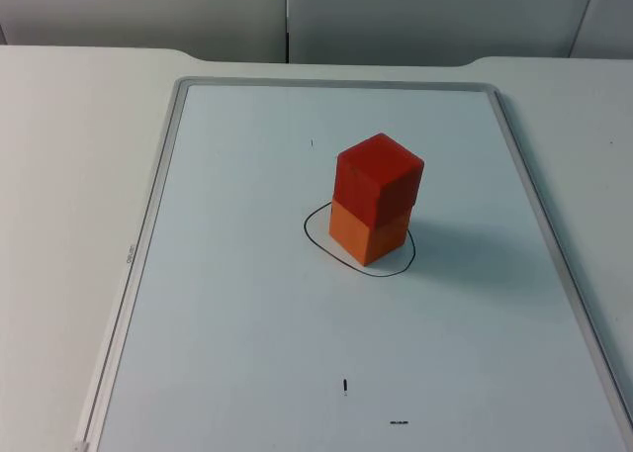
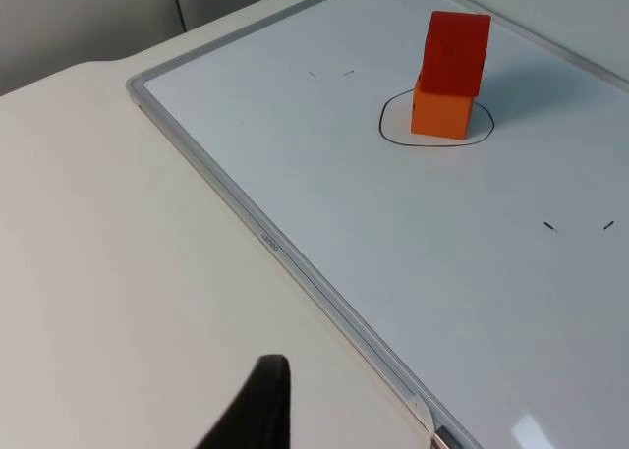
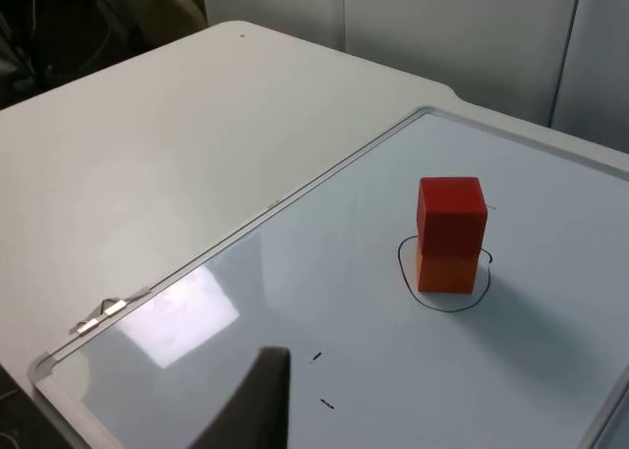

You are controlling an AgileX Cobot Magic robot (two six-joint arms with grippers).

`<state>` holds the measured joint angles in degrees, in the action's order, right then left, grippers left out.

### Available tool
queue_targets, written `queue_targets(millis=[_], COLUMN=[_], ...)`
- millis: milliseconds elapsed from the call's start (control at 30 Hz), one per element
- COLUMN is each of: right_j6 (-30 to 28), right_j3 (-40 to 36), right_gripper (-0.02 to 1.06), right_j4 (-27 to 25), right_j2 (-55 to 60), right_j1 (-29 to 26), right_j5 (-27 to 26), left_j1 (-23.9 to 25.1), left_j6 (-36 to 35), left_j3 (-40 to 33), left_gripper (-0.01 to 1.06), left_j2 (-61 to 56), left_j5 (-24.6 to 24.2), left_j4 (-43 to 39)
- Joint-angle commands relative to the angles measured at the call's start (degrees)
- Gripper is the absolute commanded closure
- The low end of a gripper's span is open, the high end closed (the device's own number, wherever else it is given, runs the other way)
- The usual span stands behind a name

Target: Pick up one cube with the left hand and another cube with the right hand. First place the cube in the right hand at the target position, then stack the cube in the left hand on top.

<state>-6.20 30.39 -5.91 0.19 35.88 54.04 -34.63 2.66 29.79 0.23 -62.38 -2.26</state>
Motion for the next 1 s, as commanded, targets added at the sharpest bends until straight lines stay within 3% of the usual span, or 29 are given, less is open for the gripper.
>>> queue_targets(millis=[0, 300, 467, 667, 967], right_j6=[0.04, 0.04, 3.63, 7.96, 9.01], right_j3=[-0.04, 0.28, 0.28, -0.40, -0.87], right_gripper=[0.01, 0.01, 0.01, 0.01, 0.01], right_j4=[0.18, 0.08, 3.98, 8.14, 9.38], right_j2=[-0.19, -0.19, -0.19, -0.19, -0.19], right_j1=[-0.09, -0.09, -0.09, -0.09, -0.09], right_j5=[0.74, 5.99, 9.65, 9.09, 8.41], left_j1=[-0.31, -0.31, -0.31, -0.31, -0.31], left_j6=[-0.09, -0.09, -0.09, -0.09, -0.09], left_j3=[-0.40, -0.40, -0.40, -0.40, -0.40], left_gripper=[0.00, 0.00, 0.00, 0.00, 0.00], left_j2=[-0.23, -0.23, -0.23, -0.23, -0.23], left_j5=[0.69, 0.69, 0.69, 0.69, 0.69], left_j4=[0.37, 0.37, 0.37, 0.37, 0.37])
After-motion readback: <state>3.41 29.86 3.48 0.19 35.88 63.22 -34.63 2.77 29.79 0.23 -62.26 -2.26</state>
